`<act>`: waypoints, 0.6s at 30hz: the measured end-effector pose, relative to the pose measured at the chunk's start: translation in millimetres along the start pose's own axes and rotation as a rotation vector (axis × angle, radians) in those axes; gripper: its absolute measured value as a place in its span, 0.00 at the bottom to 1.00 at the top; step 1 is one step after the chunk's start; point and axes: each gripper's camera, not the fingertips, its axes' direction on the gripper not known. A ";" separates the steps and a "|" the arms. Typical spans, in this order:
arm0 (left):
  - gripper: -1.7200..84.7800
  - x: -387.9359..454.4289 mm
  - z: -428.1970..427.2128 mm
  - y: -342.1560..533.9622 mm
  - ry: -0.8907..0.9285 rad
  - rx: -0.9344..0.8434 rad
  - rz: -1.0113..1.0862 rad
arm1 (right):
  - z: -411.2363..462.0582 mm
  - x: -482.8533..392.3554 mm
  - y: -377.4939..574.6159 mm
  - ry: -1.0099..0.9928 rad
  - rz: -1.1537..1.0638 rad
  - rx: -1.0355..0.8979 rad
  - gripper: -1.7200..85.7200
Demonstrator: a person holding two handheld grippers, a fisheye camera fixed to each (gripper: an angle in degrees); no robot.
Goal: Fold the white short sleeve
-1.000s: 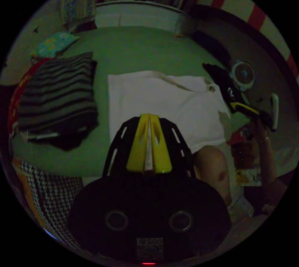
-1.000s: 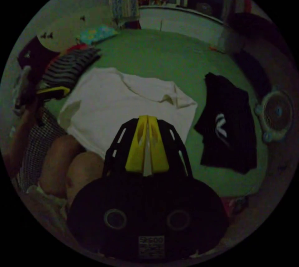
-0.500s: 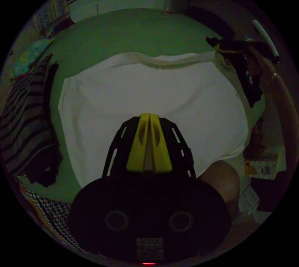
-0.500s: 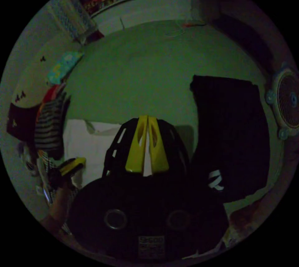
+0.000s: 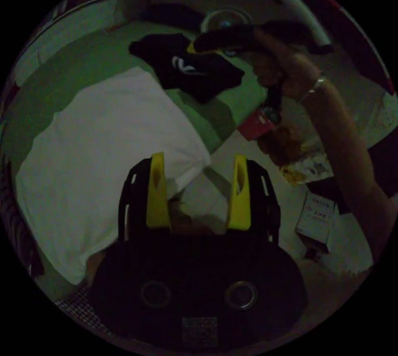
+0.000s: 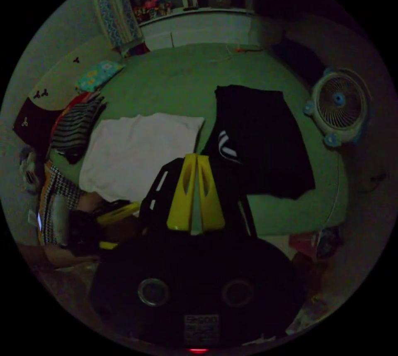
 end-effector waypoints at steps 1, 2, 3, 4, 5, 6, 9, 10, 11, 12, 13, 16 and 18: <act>0.28 10.4 12.5 -4.4 -0.031 -0.028 -0.029 | -5.2 3.9 4.4 0.001 -0.002 0.008 0.01; 0.28 14.4 18.8 -6.6 -0.042 -0.044 -0.044 | -9.5 7.5 7.5 0.005 -0.003 0.020 0.01; 0.27 20.7 30.7 -10.5 -0.066 -0.077 -0.077 | -11.0 9.3 8.5 0.006 -0.004 0.024 0.01; 0.26 27.8 38.7 -13.7 -0.128 -0.086 -0.094 | -12.6 12.7 9.0 0.004 -0.006 0.026 0.01; 0.24 31.7 40.8 -14.9 -0.174 -0.086 -0.105 | -12.5 16.1 8.0 0.000 -0.005 0.025 0.01; 0.21 40.3 43.9 -17.3 -0.265 -0.096 -0.120 | -12.0 17.7 7.1 0.000 -0.004 0.025 0.01; 0.15 58.6 49.5 -20.5 -0.412 -0.137 -0.095 | -5.0 24.6 -0.4 -0.004 0.007 0.023 0.01; 0.13 60.1 47.1 -21.2 -0.398 -0.150 -0.095 | -0.8 26.9 -4.6 -0.011 0.012 0.017 0.01; 0.12 59.2 44.3 -21.3 -0.382 -0.152 -0.105 | 3.6 28.5 -9.3 -0.023 0.014 0.012 0.01; 0.10 54.7 36.1 -20.2 -0.321 -0.142 -0.127 | 6.1 29.1 -11.9 -0.029 0.013 0.007 0.01; 0.10 47.8 25.6 -17.5 -0.224 -0.119 -0.153 | 12.0 30.2 -18.1 -0.039 0.013 -0.010 0.01; 0.09 30.4 -9.4 -6.1 -0.128 -0.028 -0.214 | 30.9 32.1 -38.8 -0.092 0.005 -0.071 0.01; 0.09 21.9 -30.5 1.7 -0.114 0.024 -0.238 | 46.1 34.2 -55.0 -0.161 0.019 -0.123 0.03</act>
